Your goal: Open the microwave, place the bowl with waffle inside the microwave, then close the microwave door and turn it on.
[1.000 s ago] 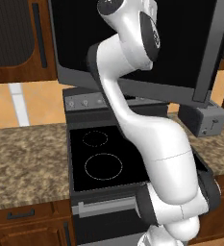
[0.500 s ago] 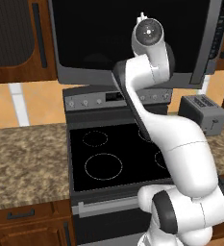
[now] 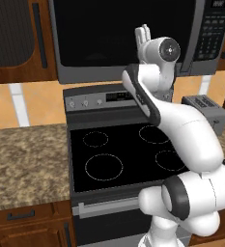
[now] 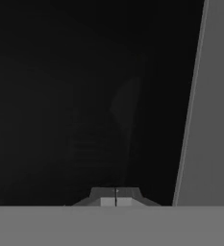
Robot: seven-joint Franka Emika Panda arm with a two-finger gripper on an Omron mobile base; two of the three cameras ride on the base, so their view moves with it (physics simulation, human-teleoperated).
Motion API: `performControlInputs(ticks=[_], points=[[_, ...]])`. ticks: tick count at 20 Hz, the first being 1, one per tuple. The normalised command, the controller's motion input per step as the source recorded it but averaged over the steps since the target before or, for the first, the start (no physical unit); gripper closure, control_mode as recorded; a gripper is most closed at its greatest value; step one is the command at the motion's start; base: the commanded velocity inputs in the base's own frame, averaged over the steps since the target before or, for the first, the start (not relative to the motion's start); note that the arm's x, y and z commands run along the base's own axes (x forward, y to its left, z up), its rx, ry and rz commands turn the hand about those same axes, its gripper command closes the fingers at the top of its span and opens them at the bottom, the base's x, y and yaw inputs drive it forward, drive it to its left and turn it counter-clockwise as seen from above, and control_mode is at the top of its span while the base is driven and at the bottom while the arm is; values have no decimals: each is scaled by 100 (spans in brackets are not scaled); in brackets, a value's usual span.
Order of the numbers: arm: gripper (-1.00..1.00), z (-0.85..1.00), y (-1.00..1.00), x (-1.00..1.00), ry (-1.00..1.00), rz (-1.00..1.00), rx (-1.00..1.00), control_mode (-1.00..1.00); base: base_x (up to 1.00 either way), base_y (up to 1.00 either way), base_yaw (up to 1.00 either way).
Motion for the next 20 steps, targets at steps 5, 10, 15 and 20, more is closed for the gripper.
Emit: performControlInputs(ticks=[5, 10, 15, 20], points=[[100, -5, -7, 100, 19, 9, 0, -100, 0, 0, 0], [100, -42, 0, 100, 13, 10, -2, -100, 0, 0, 0], [100, -14, -13, -7, -23, 7, 0, -100, 0, 0, 0], [100, 4, -31, -91, -37, 0, 6, -100, 0, 0, 0]])
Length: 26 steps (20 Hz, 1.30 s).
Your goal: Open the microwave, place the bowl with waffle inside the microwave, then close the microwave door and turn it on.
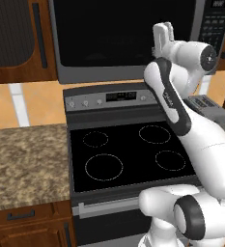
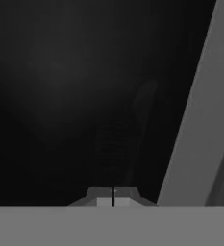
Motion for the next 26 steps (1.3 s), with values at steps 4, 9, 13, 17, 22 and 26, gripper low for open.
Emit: performControlInputs(ticks=[4, 9, 13, 17, 22, 26], points=[[100, 0, -51, -100, -34, 0, 10, -100, 0, 0, 0], [100, 14, -89, -95, -8, -2, 14, -100, 0, 0, 0], [100, 16, -96, -83, 1, 0, 8, -100, 0, 0, 0], [100, 27, -90, -73, 19, -6, 1, -100, 0, 0, 0], [100, 0, -60, -24, 14, -9, 0, -100, 0, 0, 0], [100, -30, -29, 22, 5, -7, -6, -100, 0, 0, 0]])
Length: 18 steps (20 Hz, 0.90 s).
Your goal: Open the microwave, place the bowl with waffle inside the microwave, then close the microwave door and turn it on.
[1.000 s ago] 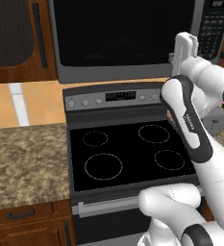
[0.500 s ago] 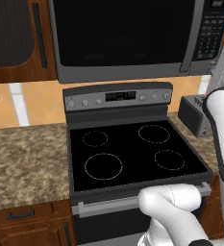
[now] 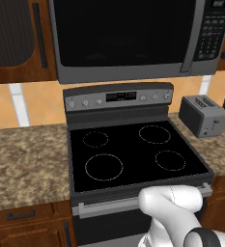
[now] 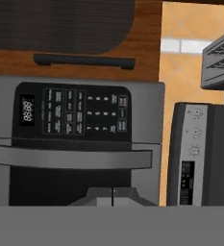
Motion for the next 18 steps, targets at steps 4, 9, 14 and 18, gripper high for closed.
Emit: performControlInputs(ticks=[4, 9, 14, 18], points=[[100, -40, -6, 20, 4, -1, -10, -100, 0, 0, 0], [100, -8, 0, 24, 2, 0, -3, -100, 0, 0, 0], [100, 4, -6, 43, 8, 0, 0, -100, 0, 0, 0], [100, 1, -19, 45, 5, 0, 2, -100, 0, 0, 0]])
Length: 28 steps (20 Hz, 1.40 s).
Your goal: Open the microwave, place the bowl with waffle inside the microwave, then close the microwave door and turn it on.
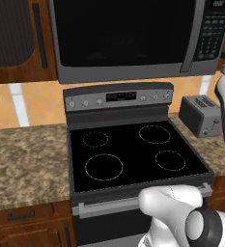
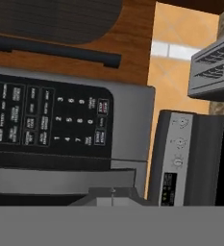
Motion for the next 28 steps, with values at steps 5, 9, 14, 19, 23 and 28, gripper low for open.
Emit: performControlInputs(ticks=[5, 9, 14, 19, 23, 28], points=[[100, 0, -6, 43, 0, 0, 5, -100, 0, 0, 0], [100, 0, 0, 44, 0, 0, 6, -100, 0, 0, 0], [100, 1, -9, 47, 0, 0, 10, -100, 0, 0, 0], [100, 0, -23, 44, 0, 3, 13, -100, 0, 0, 0], [100, 0, -4, 53, 0, 8, 8, -100, 0, 0, 0], [100, 0, 0, 64, -2, 12, 2, -100, 0, 0, 0]])
